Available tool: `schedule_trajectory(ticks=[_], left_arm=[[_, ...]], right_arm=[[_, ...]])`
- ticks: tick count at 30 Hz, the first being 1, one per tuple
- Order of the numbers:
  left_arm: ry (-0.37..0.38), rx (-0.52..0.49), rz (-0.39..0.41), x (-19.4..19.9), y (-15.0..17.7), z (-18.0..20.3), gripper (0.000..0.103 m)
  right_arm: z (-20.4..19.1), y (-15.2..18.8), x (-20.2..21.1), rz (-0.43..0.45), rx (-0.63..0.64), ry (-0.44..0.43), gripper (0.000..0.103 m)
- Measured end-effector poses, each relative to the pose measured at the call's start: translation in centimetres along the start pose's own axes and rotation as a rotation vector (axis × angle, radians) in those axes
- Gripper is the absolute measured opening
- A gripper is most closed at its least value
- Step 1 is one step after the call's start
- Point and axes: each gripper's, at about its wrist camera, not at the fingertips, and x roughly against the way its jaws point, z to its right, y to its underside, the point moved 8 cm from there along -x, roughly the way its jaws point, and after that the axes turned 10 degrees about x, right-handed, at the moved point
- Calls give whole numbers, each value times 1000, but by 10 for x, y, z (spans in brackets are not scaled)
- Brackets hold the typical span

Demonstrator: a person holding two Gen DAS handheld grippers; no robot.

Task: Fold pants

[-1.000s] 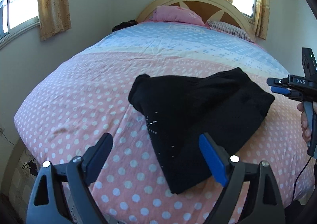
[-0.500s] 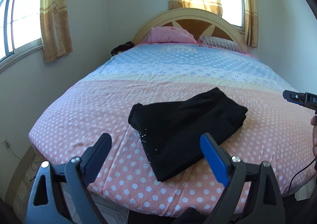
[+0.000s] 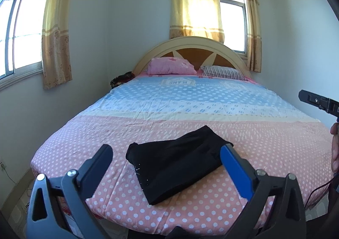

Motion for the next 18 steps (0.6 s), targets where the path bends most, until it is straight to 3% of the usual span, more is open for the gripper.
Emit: schedule_trajectory(ticks=[18], left_arm=[[-23,18,8,0,-2,-6,103]], right_arm=[[-8,1,3,2,19,-2,70]])
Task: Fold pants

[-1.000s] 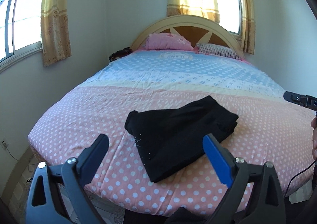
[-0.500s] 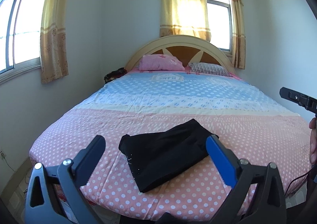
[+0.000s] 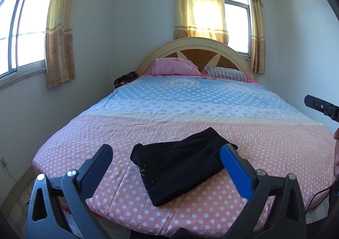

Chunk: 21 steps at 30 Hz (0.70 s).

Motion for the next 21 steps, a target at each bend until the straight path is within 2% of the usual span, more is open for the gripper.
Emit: schedule_trajectory(ticks=[21], left_arm=[[-20,-28,-12,-2,1,5,103]], right_arm=[[0,3,-1,7,4,1,70]])
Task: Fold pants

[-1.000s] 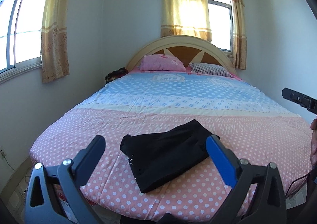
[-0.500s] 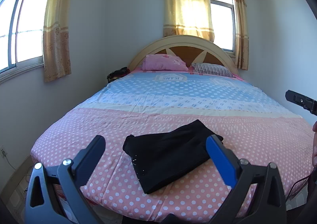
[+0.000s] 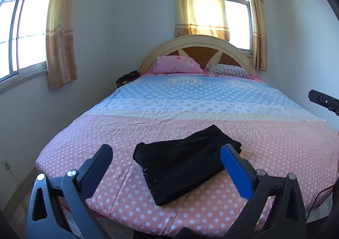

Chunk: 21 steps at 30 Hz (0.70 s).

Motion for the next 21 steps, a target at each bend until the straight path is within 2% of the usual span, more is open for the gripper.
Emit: schedule_trajectory(ticks=[9,14,21], left_arm=[[-4,-24,73,13,-8,7,103],[-15,-1,104,18,-14,1,103],[-28,25,79,10,-13,-8,103]], right_arm=[[-1,-1,2,6,6,3,70],[-2,-2,3,8,14,2,70],[-5,-1,2,2,28,3,70]])
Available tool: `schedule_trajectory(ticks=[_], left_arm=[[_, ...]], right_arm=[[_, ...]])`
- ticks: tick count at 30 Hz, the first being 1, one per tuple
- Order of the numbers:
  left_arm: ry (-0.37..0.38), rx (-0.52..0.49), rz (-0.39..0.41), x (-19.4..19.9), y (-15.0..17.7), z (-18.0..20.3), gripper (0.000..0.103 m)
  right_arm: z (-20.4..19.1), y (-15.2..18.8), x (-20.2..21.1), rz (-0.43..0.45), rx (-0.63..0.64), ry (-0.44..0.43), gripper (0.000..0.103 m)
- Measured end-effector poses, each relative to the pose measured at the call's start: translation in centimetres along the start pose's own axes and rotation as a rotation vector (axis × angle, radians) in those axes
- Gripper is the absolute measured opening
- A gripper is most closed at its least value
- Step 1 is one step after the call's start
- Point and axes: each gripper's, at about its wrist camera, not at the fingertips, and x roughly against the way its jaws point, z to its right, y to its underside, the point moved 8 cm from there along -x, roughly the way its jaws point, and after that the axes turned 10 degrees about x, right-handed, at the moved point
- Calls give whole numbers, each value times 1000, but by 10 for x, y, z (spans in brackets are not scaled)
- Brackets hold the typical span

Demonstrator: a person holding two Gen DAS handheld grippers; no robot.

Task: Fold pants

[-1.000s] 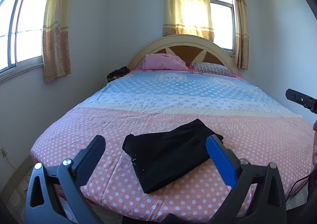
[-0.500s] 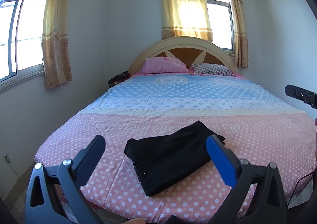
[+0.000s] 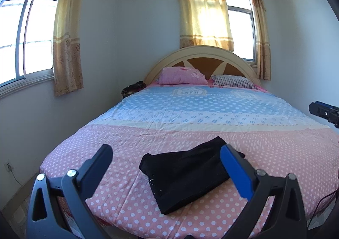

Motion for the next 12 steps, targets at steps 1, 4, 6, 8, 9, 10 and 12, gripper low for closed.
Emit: schedule_trajectory(ticks=[1,4,6,8,9,10,12], left_arm=[[2,2,-8,-2,1,0,103],[5,9,-32,-7,7,-2,103],[6,9,-43,-10,11,-3,103],[8,7,-46,-12,14,-3,103],[8,3,-47,-12,15,-2,103],[6,2,-43,-12,15,-2,103],[9,-1,-41,-13,16,-3,103]], right_arm=[[0,0,0,-2,1,0,70],[-1,1,-1,-7,4,-1,70],[-2,1,-1,-8,7,-3,70],[-4,1,-1,-10,11,-3,70],[-4,1,-2,-11,12,-3,70],[-4,1,-2,-12,13,-2,70],[-4,1,-3,-14,13,-2,70]])
